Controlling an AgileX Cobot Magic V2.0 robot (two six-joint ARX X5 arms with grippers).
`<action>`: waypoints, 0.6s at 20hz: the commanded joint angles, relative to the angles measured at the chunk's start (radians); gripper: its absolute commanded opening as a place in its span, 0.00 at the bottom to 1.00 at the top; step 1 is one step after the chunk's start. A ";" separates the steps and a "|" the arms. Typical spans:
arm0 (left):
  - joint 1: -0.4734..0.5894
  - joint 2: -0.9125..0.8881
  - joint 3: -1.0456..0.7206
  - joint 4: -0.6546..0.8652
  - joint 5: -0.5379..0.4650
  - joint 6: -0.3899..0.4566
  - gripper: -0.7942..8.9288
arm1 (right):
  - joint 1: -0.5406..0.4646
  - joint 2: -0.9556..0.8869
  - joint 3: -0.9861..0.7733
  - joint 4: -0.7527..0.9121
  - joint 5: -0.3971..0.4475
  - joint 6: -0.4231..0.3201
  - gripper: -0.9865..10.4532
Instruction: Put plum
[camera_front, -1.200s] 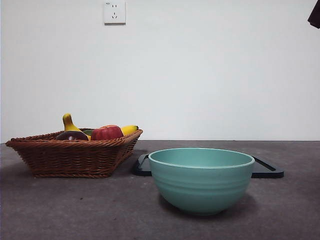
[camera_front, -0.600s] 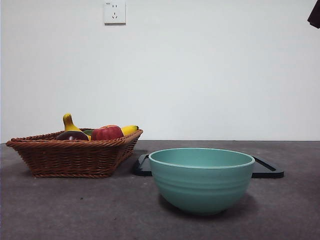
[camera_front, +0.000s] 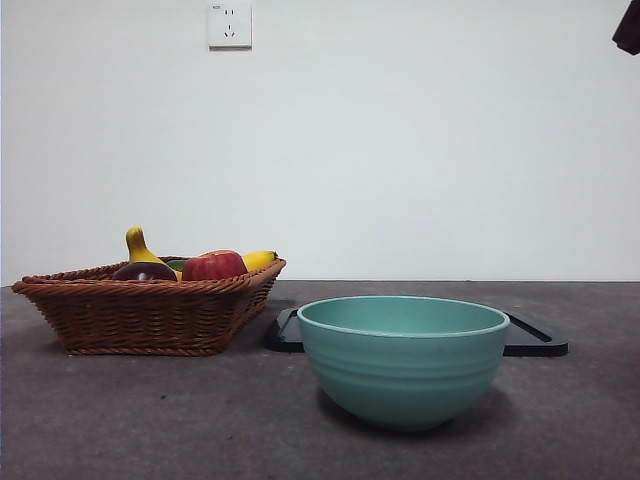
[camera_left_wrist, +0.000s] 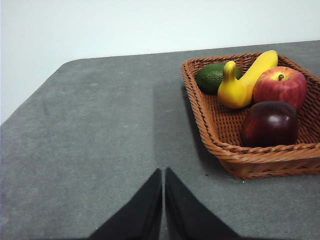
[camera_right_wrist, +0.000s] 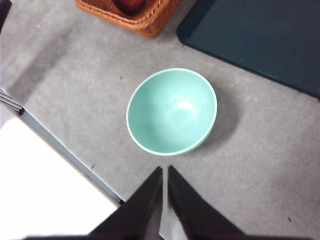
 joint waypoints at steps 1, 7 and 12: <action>0.003 -0.002 -0.020 -0.008 0.000 -0.008 0.09 | 0.006 0.005 0.016 0.018 0.000 -0.003 0.09; 0.003 -0.002 -0.020 -0.008 0.000 -0.008 0.09 | 0.006 0.005 0.016 0.018 0.000 -0.003 0.09; 0.003 -0.002 -0.020 -0.008 0.000 -0.008 0.09 | 0.006 -0.001 0.016 0.017 0.000 -0.004 0.09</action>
